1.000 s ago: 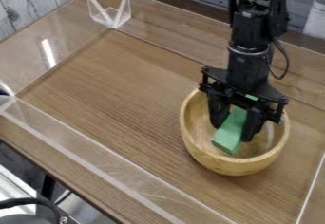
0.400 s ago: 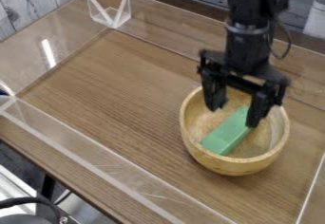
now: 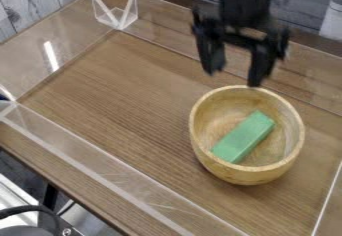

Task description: Put the green block in the brown bowl

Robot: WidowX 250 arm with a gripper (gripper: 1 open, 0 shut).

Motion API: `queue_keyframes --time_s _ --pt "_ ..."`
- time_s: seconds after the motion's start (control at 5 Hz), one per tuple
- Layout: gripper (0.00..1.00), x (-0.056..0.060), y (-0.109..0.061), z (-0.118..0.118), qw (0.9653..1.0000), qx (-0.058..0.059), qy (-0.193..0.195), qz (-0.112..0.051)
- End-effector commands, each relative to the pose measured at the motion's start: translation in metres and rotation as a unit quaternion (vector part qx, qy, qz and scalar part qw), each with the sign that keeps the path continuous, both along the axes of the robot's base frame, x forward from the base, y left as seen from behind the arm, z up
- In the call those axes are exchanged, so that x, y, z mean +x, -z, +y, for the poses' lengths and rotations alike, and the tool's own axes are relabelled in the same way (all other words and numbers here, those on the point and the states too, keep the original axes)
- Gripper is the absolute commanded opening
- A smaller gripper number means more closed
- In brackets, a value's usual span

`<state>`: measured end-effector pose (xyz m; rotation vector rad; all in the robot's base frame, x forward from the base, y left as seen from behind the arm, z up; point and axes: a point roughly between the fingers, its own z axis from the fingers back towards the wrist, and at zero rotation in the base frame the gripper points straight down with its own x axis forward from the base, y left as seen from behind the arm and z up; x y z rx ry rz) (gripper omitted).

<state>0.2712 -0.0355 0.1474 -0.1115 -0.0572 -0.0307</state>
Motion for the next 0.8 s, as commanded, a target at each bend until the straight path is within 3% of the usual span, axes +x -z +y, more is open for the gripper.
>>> queue_keyframes --time_s 0.0,0.2,0.4,0.6 --pt "1.00 0.004 -0.038 0.028 0.9989 0.012 -0.016 -0.042" --pt "1.00 0.004 -0.044 0.072 0.9972 0.028 -0.053 -0.045" --pt "1.00 -0.007 -0.046 0.112 0.9951 0.040 -0.080 -0.041" --pt "1.00 -0.018 -0.037 0.138 0.9944 0.044 -0.088 -0.038"
